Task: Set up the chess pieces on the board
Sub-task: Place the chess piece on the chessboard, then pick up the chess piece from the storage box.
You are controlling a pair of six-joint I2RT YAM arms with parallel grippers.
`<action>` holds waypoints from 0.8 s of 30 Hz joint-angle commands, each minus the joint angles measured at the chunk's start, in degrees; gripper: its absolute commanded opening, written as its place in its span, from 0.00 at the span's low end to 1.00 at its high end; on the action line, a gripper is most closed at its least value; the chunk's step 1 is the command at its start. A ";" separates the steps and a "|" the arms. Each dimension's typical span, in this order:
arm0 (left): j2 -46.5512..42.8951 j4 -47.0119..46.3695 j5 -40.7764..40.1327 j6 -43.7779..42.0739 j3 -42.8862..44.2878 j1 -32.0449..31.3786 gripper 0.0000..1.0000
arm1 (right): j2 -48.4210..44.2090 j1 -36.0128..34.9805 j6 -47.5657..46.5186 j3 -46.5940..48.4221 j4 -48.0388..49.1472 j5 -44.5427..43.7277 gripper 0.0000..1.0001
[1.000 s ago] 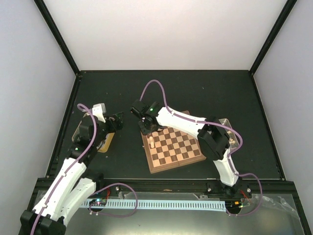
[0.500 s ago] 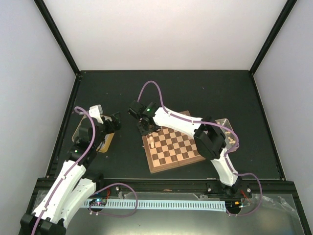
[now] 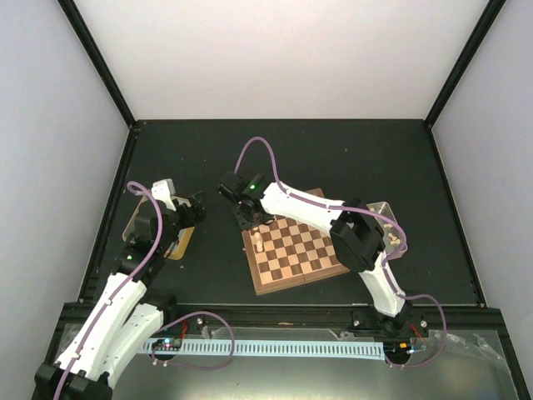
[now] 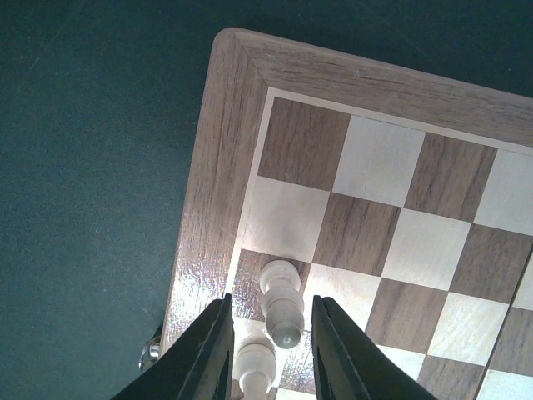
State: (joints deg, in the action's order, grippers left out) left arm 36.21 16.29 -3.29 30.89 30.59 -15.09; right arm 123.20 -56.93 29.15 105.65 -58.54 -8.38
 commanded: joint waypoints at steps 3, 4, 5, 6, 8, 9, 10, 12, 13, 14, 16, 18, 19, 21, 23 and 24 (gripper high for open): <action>-0.76 0.54 -0.81 0.18 0.17 -0.20 0.94 | -1.39 -0.29 1.18 0.70 0.00 -1.46 0.27; -0.78 0.58 -0.76 0.14 0.24 -0.20 0.94 | -1.77 -0.16 1.18 0.66 0.42 -1.51 0.27; -0.79 0.56 -0.68 0.07 0.26 -0.20 0.94 | -2.31 -0.20 1.10 0.39 0.83 -1.73 0.27; -0.74 0.48 -0.52 -0.02 0.28 -0.20 0.94 | -3.18 -0.02 1.11 -0.02 1.50 -1.92 0.27; -0.79 -0.33 1.30 -1.16 0.43 -0.20 0.95 | -5.45 0.62 1.24 -1.42 3.35 -1.94 0.27; -0.73 -1.28 3.07 -2.26 0.39 -0.20 0.95 | -7.11 1.16 1.39 -2.51 4.54 -1.81 0.27; -0.66 -2.53 5.62 -3.38 0.31 -0.20 0.95 | -8.93 1.78 1.71 -3.94 5.79 -1.86 0.27; -0.41 -4.67 11.23 -4.54 0.27 -0.20 0.95 | -12.74 3.55 2.51 -7.48 8.46 -2.09 0.27; -0.04 -5.54 13.22 -4.83 0.26 -0.20 0.95 | -14.70 4.75 2.90 -10.39 9.72 -2.31 0.27; 0.54 -6.05 14.66 -4.95 0.38 -0.20 0.94 | -17.59 6.42 3.46 -12.93 11.13 -2.85 0.27; 1.57 -6.49 17.02 -5.13 0.73 -0.20 0.94 | -21.90 9.29 4.47 -18.44 13.67 -4.58 0.27; 2.64 -6.66 18.77 -5.25 1.27 -0.20 0.94 | -26.07 12.59 5.32 -23.71 15.13 -6.46 0.27; 3.13 -6.46 19.46 -5.41 1.56 -0.26 0.94 | -28.27 14.56 5.79 -26.43 15.48 -7.23 0.27; 4.02 -6.36 20.73 -5.87 2.19 -0.29 0.94 | -32.61 18.91 6.99 -31.73 16.27 -7.70 0.27; 4.60 -7.01 22.89 -6.55 2.58 -0.24 0.94 | -37.49 23.63 7.76 -37.37 17.67 -7.35 0.27; 4.80 -7.42 24.59 -6.60 2.65 -0.29 0.94 | -39.76 26.10 8.02 -40.15 18.08 -7.11 0.27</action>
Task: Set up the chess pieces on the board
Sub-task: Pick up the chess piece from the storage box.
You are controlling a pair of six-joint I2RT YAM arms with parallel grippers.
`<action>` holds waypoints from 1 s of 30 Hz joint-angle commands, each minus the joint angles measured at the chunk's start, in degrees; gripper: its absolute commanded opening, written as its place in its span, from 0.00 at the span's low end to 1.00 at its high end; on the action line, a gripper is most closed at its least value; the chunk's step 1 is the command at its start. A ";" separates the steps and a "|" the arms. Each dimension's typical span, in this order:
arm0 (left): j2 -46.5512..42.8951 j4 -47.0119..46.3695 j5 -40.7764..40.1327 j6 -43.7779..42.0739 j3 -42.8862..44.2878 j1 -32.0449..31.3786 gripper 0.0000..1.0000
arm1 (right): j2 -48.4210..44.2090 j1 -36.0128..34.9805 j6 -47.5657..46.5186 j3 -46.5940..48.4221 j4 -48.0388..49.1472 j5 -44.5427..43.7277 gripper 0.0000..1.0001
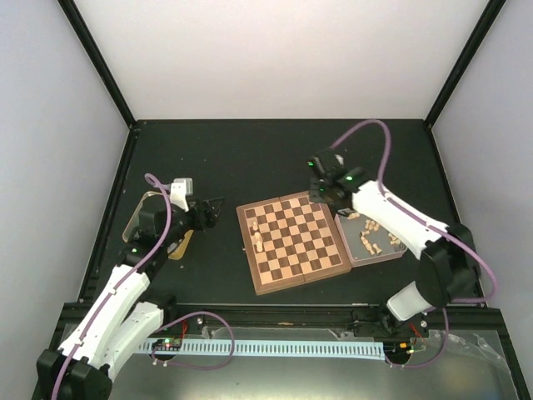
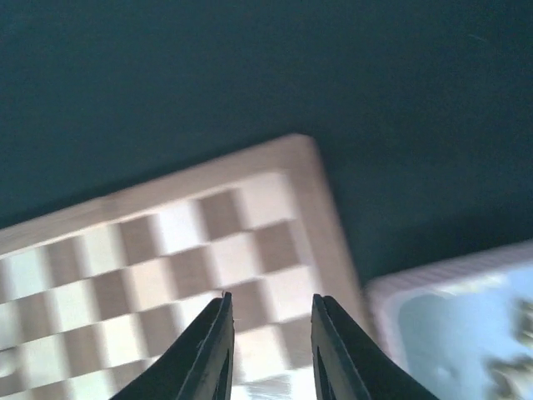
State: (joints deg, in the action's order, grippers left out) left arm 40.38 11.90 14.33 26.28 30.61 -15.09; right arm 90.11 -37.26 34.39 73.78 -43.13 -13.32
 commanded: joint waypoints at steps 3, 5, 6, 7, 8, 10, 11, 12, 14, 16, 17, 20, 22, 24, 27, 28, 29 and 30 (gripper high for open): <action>0.80 -5.11 9.68 -1.44 2.06 -0.30 0.93 | -12.90 12.88 2.75 -15.20 3.52 -1.92 0.27; 0.82 -6.08 10.31 -1.10 1.76 -0.40 0.93 | -15.78 16.47 2.70 -18.85 3.52 -2.78 0.27; 0.84 -6.24 10.24 -1.09 1.74 -0.38 0.93 | -16.76 18.09 2.74 -20.30 3.24 -3.05 0.27; 0.91 -6.19 10.10 -1.11 1.81 -0.38 0.93 | -17.43 19.84 2.74 -21.76 3.08 -3.20 0.27; 0.93 -6.19 9.96 -1.06 1.90 -0.38 0.93 | -18.17 21.57 2.59 -23.17 3.10 -3.28 0.26; 0.93 -6.19 10.02 -1.00 1.99 -0.38 0.93 | -18.53 24.82 2.24 -25.46 3.47 -2.64 0.26; 0.93 -6.23 9.95 -0.94 2.00 -0.38 0.93 | -18.48 26.58 1.73 -26.39 4.11 -1.78 0.25; 0.97 -6.27 9.77 -0.82 2.00 -0.39 0.93 | -18.23 27.75 1.20 -27.20 4.72 -0.78 0.24; 1.09 -6.27 9.73 -0.66 2.00 -0.34 0.93 | -17.04 29.48 -0.04 -27.96 5.80 2.35 0.23; 1.19 -6.19 9.68 -0.63 2.08 -0.37 0.93 | -15.48 30.03 -1.26 -27.55 6.49 4.23 0.22; 1.19 -6.12 9.75 -0.60 2.04 -0.33 0.93 | -14.61 30.05 -1.86 -27.28 6.81 4.98 0.22; 1.10 -6.01 10.16 -0.74 2.08 -0.38 0.93 | -12.34 30.09 -2.40 -26.66 7.12 5.30 0.22; 1.04 -5.90 10.43 -0.88 2.08 -0.38 0.93 | -11.42 30.12 -2.56 -26.73 7.63 5.31 0.23; 1.02 -5.69 10.38 -0.96 2.08 -0.38 0.93 | -10.51 30.14 -2.66 -26.71 8.05 5.21 0.23; 1.01 -5.66 10.36 -1.03 2.07 -0.38 0.93 | -9.13 30.18 -2.87 -26.67 8.53 4.93 0.23; 1.02 -5.66 10.30 -1.00 2.08 -0.38 0.93 | -8.65 30.14 -2.99 -26.67 8.77 5.03 0.23; 1.08 -5.66 10.24 -1.01 2.06 -0.38 0.93 | -8.06 30.20 -3.13 -26.50 8.92 5.20 0.24; 1.10 -5.66 10.21 -1.06 2.08 -0.38 0.93 | -7.64 30.22 -3.25 -26.35 9.09 5.23 0.24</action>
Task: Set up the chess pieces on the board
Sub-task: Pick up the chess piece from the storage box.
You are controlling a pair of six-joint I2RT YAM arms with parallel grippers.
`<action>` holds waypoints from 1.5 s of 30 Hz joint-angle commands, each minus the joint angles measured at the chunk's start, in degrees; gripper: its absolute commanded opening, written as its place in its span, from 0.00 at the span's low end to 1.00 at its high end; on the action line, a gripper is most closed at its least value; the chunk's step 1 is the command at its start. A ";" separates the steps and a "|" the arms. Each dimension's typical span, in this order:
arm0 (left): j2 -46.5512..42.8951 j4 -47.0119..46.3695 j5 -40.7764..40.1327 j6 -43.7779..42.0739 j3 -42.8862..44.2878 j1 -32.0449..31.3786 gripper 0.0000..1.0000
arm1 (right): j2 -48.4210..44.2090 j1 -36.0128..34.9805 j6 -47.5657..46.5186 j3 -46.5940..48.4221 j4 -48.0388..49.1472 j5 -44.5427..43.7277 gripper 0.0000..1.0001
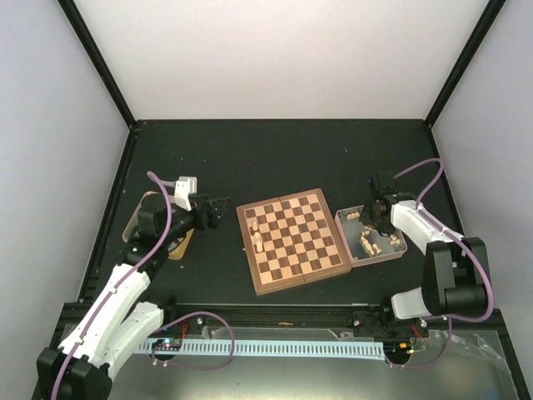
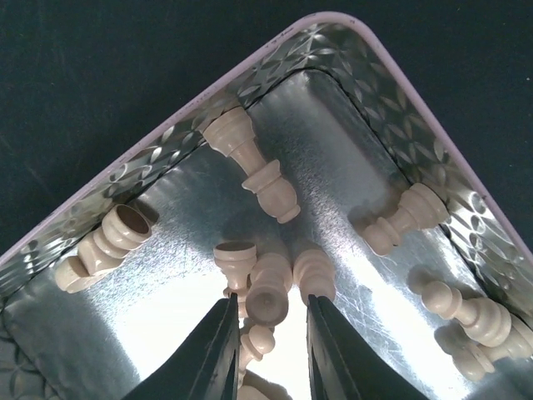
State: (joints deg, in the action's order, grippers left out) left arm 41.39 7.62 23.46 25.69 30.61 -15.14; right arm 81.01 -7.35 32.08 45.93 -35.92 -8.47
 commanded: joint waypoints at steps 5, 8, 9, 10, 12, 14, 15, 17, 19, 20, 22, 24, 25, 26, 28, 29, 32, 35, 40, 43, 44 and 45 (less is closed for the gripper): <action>0.27 -1.38 0.97 -0.51 2.00 -0.33 0.93 | 2.78 0.34 -1.06 2.09 2.05 -0.76 0.24; 0.36 -1.34 0.76 -0.51 2.00 -0.33 0.93 | 3.21 0.41 -1.12 2.23 2.30 -1.91 0.22; 0.36 -1.37 0.75 -0.47 1.95 -0.35 0.93 | 3.45 0.41 -1.13 2.30 2.40 -2.28 0.21; 0.43 -1.35 0.79 -0.51 1.99 -0.33 0.93 | 3.64 0.41 -1.18 2.48 2.28 -2.61 0.20; 0.45 -1.32 0.77 -0.48 2.00 -0.33 0.93 | 4.03 0.41 -1.25 2.58 2.16 -2.50 0.17; 0.45 -1.28 0.79 -0.55 2.04 -0.33 0.93 | 4.30 0.41 -1.31 2.58 1.94 -2.09 0.17; 0.45 -1.35 0.79 -0.51 2.00 -0.33 0.93 | 4.46 0.41 -1.29 2.58 1.77 -2.01 0.17; 0.53 -1.36 0.77 -0.50 2.00 -0.33 0.93 | 4.90 0.41 -1.38 2.51 1.49 -1.89 0.18; 0.58 -1.38 0.72 -0.39 2.00 -0.33 0.93 | 5.16 0.41 -1.40 2.21 1.61 -1.42 0.19; 0.62 -1.38 0.76 -0.32 1.99 -0.33 0.93 | 5.25 0.41 -1.40 2.01 1.74 -1.26 0.19; 0.63 -1.33 0.78 -0.37 2.00 -0.33 0.93 | 5.15 0.41 -1.39 1.89 1.77 -1.42 0.15; 0.58 -1.38 0.66 -0.30 2.00 -0.33 0.93 | 4.53 0.46 -1.32 2.07 1.63 -1.96 0.09; 0.54 -1.26 0.61 -0.33 1.97 -0.33 0.93 | 3.91 0.42 -1.31 2.20 1.58 -2.41 0.07; 0.54 -1.24 0.58 -0.36 1.99 -0.33 0.93 | 3.26 0.41 -1.24 2.34 1.32 -2.93 0.07; 0.41 -1.21 0.62 -0.25 1.95 -0.33 0.93 | 1.21 0.40 -1.09 2.82 0.48 -4.14 0.06; 0.37 -1.20 0.48 -0.19 1.90 -0.33 0.93 | 0.26 0.41 -1.04 3.03 -0.20 -4.85 0.06; 0.43 -1.31 0.61 -0.04 1.90 -0.33 0.93 | -2.66 0.41 -1.26 3.77 -1.59 -6.02 0.06; 0.74 -1.76 0.87 0.30 1.91 -0.33 0.93 | -4.52 0.41 -2.14 4.54 -2.49 -3.77 0.06; 1.33 -2.25 1.06 1.03 2.00 -0.33 0.93 | -6.13 -0.48 -3.14 6.10 -3.90 3.09 0.07; 1.54 -2.34 -0.21 1.88 1.84 -0.38 0.93 | -6.64 -3.36 -2.74 8.42 -4.73 5.95 0.07; 1.65 -2.28 -0.89 2.10 1.82 -0.36 0.93 | -6.53 -4.71 -2.36 9.30 -4.87 6.70 0.07; 1.80 -2.12 -1.51 2.48 1.87 -0.35 0.93 | -6.24 -6.44 -1.98 10.15 -4.88 7.19 0.07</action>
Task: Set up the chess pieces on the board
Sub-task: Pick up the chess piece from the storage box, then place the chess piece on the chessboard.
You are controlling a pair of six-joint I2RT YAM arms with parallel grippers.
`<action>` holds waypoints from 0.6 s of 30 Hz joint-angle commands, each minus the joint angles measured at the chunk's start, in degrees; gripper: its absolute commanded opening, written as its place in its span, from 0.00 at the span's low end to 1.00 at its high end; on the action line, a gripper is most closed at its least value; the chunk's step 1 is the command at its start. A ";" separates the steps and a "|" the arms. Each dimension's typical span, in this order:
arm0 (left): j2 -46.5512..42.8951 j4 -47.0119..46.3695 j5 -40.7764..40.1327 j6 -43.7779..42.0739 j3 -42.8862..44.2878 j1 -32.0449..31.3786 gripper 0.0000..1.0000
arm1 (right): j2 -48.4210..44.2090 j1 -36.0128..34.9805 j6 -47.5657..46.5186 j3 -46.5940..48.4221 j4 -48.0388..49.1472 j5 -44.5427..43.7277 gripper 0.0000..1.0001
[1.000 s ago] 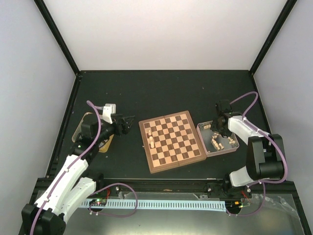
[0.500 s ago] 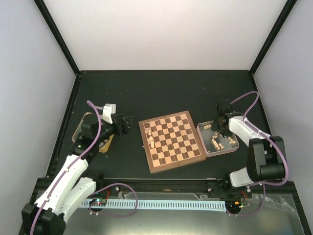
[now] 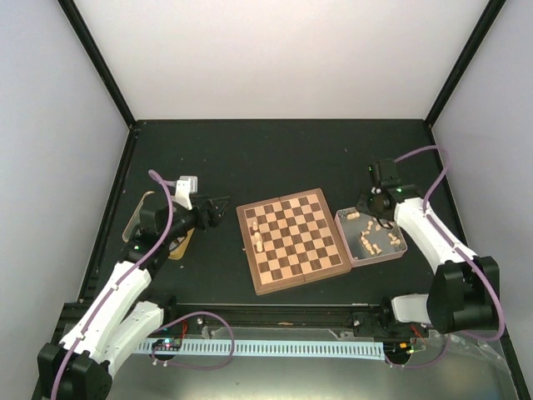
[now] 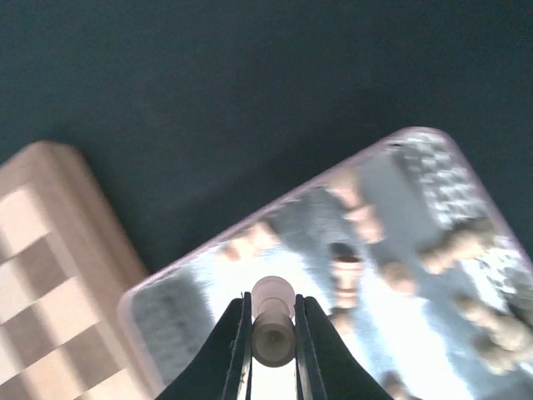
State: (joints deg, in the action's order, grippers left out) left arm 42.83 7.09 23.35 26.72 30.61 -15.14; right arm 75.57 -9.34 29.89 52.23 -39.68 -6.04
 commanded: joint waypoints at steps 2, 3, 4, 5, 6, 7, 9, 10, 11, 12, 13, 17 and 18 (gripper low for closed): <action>0.69 -0.98 -3.22 2.17 1.97 -0.33 0.93 | 0.95 -8.62 1.19 5.94 -1.26 4.99 0.07; 0.84 -0.43 -4.39 2.63 2.10 -0.33 0.93 | 2.08 -11.75 1.69 7.02 -1.27 5.03 0.07; 0.85 0.37 -6.02 3.24 2.28 -0.33 0.93 | 3.34 -13.89 2.07 8.31 -1.15 5.07 0.08; 0.72 1.32 -7.82 4.06 2.42 -0.33 0.93 | 4.95 -16.15 2.52 9.59 -0.79 5.13 0.07; 0.52 2.18 -9.78 4.77 2.43 -0.33 0.93 | 6.85 -18.14 2.85 10.96 -0.47 5.14 0.08; 0.26 3.15 -12.22 5.68 2.43 -0.33 0.93 | 8.71 -20.13 3.04 12.60 -0.37 5.25 0.08; -0.36 3.98 -14.32 6.71 2.23 -0.33 0.93 | 13.13 -23.37 3.08 16.67 -0.70 5.67 0.07; -0.78 4.06 -14.93 6.85 1.99 -0.27 0.94 | 15.33 -25.01 3.09 18.96 -1.09 5.72 0.08; -1.22 4.15 -15.49 6.93 1.73 -0.26 0.94 | 17.60 -26.62 2.96 21.27 -1.43 5.66 0.07; -1.72 4.23 -16.20 7.02 1.40 -0.25 0.94 | 19.84 -28.14 2.73 23.89 -2.02 5.90 0.08; -2.23 4.24 -16.94 7.11 1.00 -0.25 0.94 | 22.41 -29.63 2.39 26.34 -2.68 6.07 0.08; -4.50 4.95 -20.32 6.97 -0.01 -0.24 0.95 | 33.17 -34.54 1.03 38.43 -6.21 6.21 0.08; -5.00 5.28 -21.19 6.80 -0.10 -0.24 0.95 | 35.57 -35.32 0.71 41.11 -7.77 5.84 0.08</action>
State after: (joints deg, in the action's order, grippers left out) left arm 40.10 11.14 7.64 33.01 30.59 -15.14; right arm 104.20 -41.23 31.83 84.66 -42.78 -0.58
